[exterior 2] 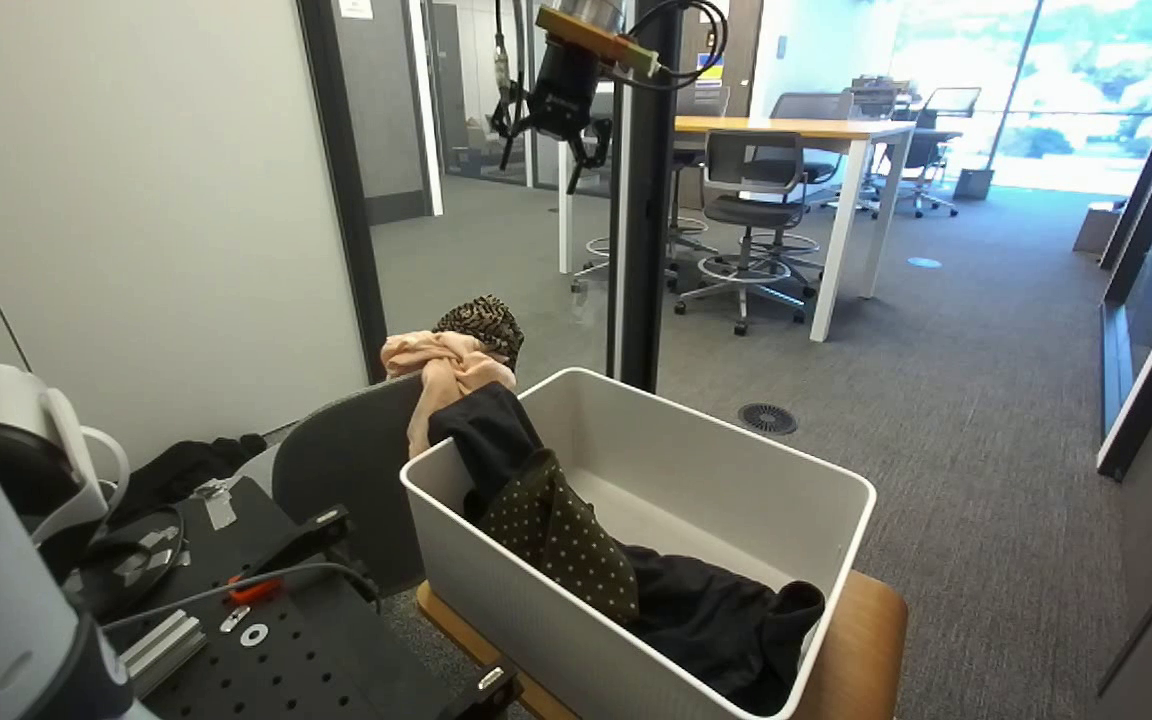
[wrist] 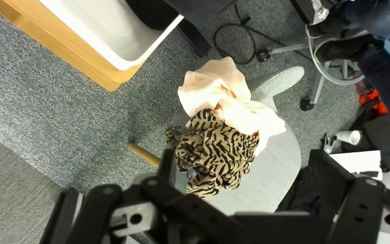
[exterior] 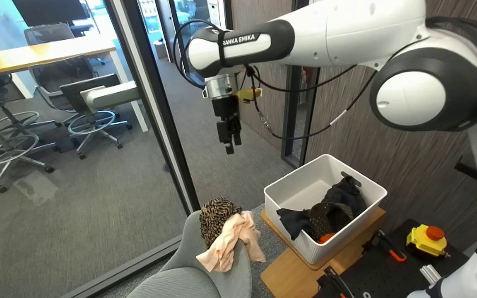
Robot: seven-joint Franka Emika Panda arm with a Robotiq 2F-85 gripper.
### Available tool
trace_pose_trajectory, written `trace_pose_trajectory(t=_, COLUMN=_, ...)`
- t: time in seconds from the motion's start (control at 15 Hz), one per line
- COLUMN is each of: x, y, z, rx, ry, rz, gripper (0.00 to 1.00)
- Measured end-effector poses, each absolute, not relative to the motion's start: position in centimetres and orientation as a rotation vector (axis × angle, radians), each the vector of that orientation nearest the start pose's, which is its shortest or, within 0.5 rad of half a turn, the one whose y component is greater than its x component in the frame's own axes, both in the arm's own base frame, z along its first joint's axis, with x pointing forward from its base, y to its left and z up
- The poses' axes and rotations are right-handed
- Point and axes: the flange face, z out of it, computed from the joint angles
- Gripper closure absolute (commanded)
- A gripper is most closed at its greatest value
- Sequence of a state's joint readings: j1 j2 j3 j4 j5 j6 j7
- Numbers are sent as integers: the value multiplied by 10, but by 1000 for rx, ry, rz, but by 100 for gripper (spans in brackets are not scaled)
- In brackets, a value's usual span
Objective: Pick a cloth in the box and put it on the back rest of the chair
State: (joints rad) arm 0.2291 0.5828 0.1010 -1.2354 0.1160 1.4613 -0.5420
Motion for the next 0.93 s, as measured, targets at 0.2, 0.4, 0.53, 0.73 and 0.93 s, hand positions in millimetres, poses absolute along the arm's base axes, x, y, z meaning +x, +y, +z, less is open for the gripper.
trace_pose_trajectory(t=0.2, x=622, y=208, z=433, rx=-2690, ry=-1109, rz=451, gripper=0)
trace_pose_trajectory(t=0.4, x=595, y=198, z=454, rx=-2739, ry=-1018, rz=417, gripper=0)
trace_pose_trajectory(t=0.53, x=575, y=189, z=465, rx=-2760, ry=-953, rz=395, gripper=0)
trace_pose_trajectory(t=0.73, x=540, y=171, z=476, rx=-2784, ry=-866, rz=384, gripper=0)
trace_pose_trajectory(t=0.93, x=500, y=150, z=482, rx=-2818, ry=-790, rz=393, gripper=0)
